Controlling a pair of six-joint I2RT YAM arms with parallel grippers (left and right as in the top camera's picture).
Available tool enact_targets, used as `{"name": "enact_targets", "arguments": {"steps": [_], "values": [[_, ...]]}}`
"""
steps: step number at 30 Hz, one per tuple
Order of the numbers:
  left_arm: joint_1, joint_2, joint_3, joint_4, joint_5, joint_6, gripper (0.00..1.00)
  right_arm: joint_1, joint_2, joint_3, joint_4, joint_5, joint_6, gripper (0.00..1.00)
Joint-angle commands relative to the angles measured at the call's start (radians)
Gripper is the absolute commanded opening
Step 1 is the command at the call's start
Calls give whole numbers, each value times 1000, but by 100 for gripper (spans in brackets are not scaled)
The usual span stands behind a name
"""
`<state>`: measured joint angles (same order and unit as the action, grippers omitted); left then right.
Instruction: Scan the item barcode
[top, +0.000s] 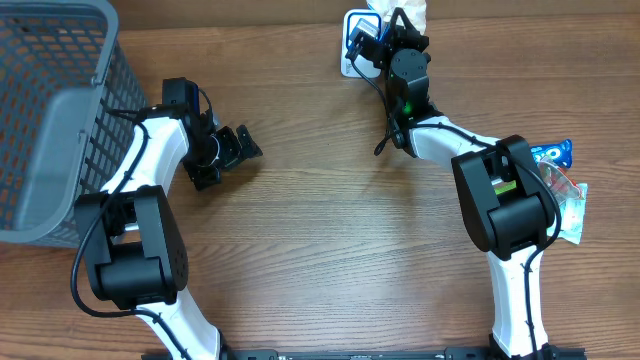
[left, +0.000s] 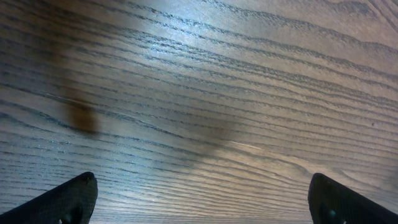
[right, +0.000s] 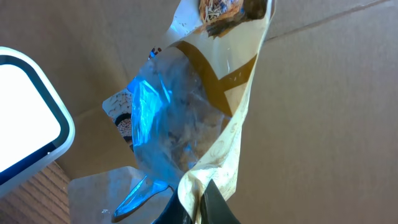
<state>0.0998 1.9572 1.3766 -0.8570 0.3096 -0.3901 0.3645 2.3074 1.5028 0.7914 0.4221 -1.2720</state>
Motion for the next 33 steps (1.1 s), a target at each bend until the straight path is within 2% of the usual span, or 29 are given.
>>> {"name": "enact_targets", "arguments": {"steps": [1, 6, 11, 17, 21, 24, 29, 33], "values": [[-3, 0, 14, 2, -6, 1, 100, 0, 6, 32, 6, -2, 35, 4], [-3, 0, 14, 2, -6, 1, 100, 3, 6, 32, 7, 31, 108, 4], [-3, 0, 14, 2, -6, 2, 100, 36, -15, 32, 40, 168, 202, 4], [-3, 0, 14, 2, -6, 1, 100, 79, -127, 32, -50, 210, 311, 4], [-3, 0, 14, 2, -6, 2, 100, 100, -257, 32, -248, 232, 438, 4], [-3, 0, 14, 2, -6, 2, 100, 104, -382, 32, -472, 234, 588, 4], [-3, 0, 14, 2, -6, 2, 100, 90, -611, 32, -900, 222, 939, 4], [-3, 0, 14, 2, -6, 2, 100, 14, -778, 32, -1250, 89, 1239, 4]]}}
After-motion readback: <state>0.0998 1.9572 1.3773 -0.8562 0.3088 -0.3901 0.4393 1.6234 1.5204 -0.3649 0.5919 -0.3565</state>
